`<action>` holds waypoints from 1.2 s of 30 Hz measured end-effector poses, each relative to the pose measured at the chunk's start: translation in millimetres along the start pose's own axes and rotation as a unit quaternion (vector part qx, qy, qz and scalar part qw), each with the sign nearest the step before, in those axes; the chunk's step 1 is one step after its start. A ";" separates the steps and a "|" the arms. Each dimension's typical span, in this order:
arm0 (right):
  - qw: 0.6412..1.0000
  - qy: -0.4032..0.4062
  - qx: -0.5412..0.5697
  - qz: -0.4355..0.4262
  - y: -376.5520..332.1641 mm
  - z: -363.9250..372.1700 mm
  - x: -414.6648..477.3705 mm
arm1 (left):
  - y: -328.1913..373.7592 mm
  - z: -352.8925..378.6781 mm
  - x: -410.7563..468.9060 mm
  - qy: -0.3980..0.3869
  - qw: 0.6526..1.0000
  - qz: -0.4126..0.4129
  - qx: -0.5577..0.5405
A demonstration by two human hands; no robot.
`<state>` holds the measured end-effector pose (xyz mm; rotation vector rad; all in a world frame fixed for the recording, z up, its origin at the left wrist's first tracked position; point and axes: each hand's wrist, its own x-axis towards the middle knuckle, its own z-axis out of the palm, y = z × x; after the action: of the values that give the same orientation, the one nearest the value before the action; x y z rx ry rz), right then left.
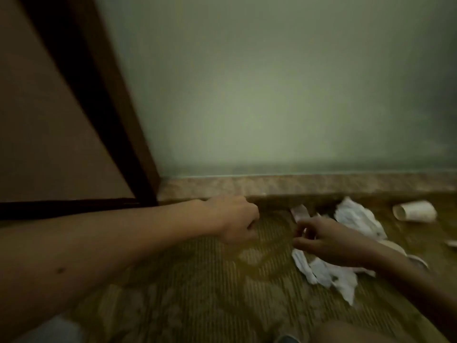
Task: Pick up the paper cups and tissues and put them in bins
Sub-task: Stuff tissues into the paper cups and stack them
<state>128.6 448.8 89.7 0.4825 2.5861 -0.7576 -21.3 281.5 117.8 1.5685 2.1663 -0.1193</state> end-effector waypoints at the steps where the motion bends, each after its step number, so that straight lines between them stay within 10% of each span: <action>1: 0.999 0.000 0.027 0.025 25.0 12.1 0.8 | 7.9 12.8 25.9 -0.017 1.000 0.008 -0.009; 10: 0.962 0.076 0.133 0.227 177.3 111.8 8.2 | 80.9 137.2 161.9 -0.019 0.994 0.040 -0.100; 21: 0.931 0.187 0.168 0.263 206.3 163.2 23.2 | 89.3 225.6 200.1 0.016 0.965 -0.032 -0.259; 29: 0.905 0.259 0.218 0.258 189.2 159.5 25.3 | 89.9 221.5 189.5 0.137 0.866 -0.132 -0.463; 36: 0.795 0.125 0.578 0.138 151.7 127.5 -12.1 | 100.3 195.0 177.5 0.138 0.742 -0.093 -0.650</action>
<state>239.4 493.8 -68.8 1.3186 1.8449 -2.2288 88.6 407.6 -109.4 0.5136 1.7407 1.3393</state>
